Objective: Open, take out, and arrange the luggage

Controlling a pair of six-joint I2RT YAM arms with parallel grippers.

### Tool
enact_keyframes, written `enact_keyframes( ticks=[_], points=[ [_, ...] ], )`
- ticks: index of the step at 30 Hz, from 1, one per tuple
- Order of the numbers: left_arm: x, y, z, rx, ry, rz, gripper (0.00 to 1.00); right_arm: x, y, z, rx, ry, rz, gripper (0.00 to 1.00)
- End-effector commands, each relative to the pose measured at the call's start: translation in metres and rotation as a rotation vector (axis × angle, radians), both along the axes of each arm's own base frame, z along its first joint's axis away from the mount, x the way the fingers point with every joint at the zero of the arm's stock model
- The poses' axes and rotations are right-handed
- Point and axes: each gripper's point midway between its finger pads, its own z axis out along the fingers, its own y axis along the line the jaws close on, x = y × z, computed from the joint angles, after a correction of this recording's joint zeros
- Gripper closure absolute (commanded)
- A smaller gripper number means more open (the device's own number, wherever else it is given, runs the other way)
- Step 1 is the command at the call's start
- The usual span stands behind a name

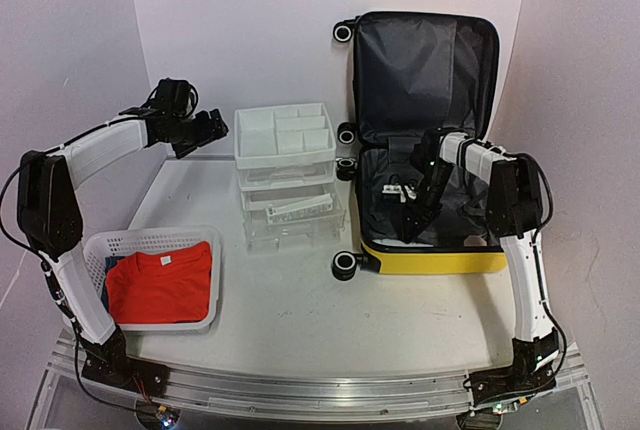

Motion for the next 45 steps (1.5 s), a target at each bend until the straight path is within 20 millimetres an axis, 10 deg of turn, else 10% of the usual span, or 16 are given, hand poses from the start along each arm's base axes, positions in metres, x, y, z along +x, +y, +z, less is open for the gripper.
enact_keyframes(
  ticks=[1,16,27,38,45],
  points=[
    [0.006,0.003,0.048,0.033,-0.123,-0.024,0.04,-0.005,0.023,-0.01,0.034,-0.019,0.082,0.38],
    [0.002,-0.009,0.107,0.112,-0.301,-0.167,0.05,-0.023,0.014,-0.017,-0.131,-0.154,0.259,0.37],
    [-0.034,-0.004,0.132,-0.014,-0.303,-0.14,0.07,0.003,0.034,0.063,-0.025,-0.361,0.158,0.63],
    [-0.086,0.009,0.109,-0.088,-0.151,-0.093,0.09,-0.002,0.033,0.14,0.056,-0.529,0.083,0.72],
    [-0.126,-0.002,0.085,-0.127,0.012,-0.19,0.12,-0.023,0.084,0.202,0.269,-0.684,0.258,0.74]
  ],
)
